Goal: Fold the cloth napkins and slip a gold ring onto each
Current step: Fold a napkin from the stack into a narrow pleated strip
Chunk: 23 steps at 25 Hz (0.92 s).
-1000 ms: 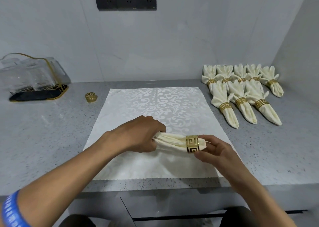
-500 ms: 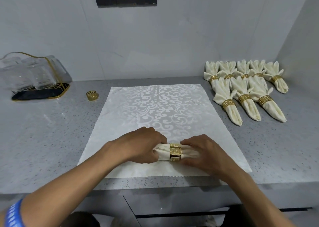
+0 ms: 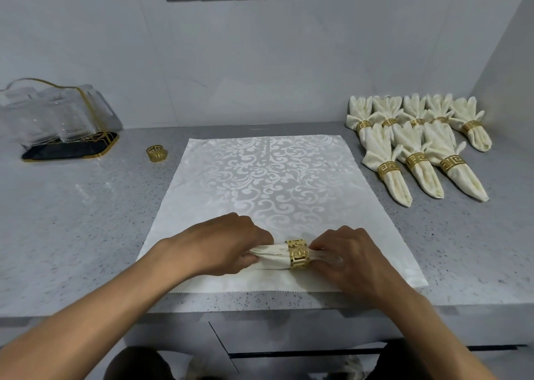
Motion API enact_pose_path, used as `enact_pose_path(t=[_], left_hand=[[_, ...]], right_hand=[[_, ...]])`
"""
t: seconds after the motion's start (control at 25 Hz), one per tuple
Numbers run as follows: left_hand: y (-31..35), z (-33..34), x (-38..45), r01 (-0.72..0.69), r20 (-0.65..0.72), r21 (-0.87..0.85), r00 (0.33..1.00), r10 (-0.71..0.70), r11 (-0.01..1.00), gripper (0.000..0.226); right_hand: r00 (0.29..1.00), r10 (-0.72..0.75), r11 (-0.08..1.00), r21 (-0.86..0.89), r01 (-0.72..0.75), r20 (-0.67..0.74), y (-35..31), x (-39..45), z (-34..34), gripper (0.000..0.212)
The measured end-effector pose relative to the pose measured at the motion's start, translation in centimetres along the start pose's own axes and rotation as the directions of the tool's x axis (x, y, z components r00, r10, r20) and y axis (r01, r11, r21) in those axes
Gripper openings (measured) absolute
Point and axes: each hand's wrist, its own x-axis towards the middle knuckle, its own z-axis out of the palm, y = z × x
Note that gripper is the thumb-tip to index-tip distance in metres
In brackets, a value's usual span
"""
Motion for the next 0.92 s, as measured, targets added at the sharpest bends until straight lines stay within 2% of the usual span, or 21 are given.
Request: enact_pose_path(t=[0.12, 0.2, 0.32, 0.36, 0.48, 0.56, 0.68, 0.76, 0.92], left_hand=[[0.0, 0.0, -0.4, 0.031, 0.004, 0.013, 1.0, -0.031, 0.999, 0.006], [0.1, -0.1, -0.6, 0.05, -0.051, 0.051, 0.998, -0.048, 0.997, 0.009], [2.2, 0.4, 1.0, 0.012, -0.148, 0.13, 0.989, 0.007, 0.991, 0.046], [3.2, 0.8, 2.0, 0.002, -0.152, 0.171, 0.988, 0.024, 0.985, 0.051], [4.7, 1.6, 4.2, -0.02, -0.211, 0.297, 0.974, 0.087, 0.955, 0.025], [3.6, 1.5, 4.2, -0.054, -0.276, 0.368, 0.947, 0.164, 0.928, 0.01], [1.8, 1.3, 3.9, -0.072, -0.295, 0.509, 0.922, 0.252, 0.858, 0.026], [1.9, 1.5, 4.0, -0.059, -0.323, 0.562, 0.902, 0.285, 0.825, 0.033], [1.6, 3.2, 4.0, -0.073, -0.31, 0.551, 0.907, 0.284, 0.832, 0.054]], right_hand=[[1.0, -0.006, 1.0, 0.025, 0.006, 0.0, -0.4, 0.4, 0.1, 0.016], [0.999, 0.016, 0.999, 0.031, -0.015, -0.037, -0.5, 0.5, 0.0, 0.016], [0.997, 0.007, 1.0, 0.021, -0.005, -0.077, -1.0, 0.5, 0.2, 0.015], [0.996, 0.008, 1.0, 0.027, -0.005, -0.089, -1.2, 0.6, 0.4, 0.014], [0.996, 0.028, 0.999, 0.021, -0.027, -0.083, -1.6, 0.8, 0.7, 0.006], [0.987, 0.107, 0.994, 0.037, -0.103, -0.119, -1.8, 0.5, 0.5, 0.005], [0.953, 0.291, 0.951, 0.137, -0.279, -0.083, -3.1, -0.3, 0.3, 0.002], [0.942, 0.322, 0.942, 0.132, -0.308, -0.098, -4.6, -0.8, 1.1, 0.01], [0.899, 0.405, 0.914, 0.105, -0.392, -0.165, -6.4, -1.3, 2.8, 0.026]])
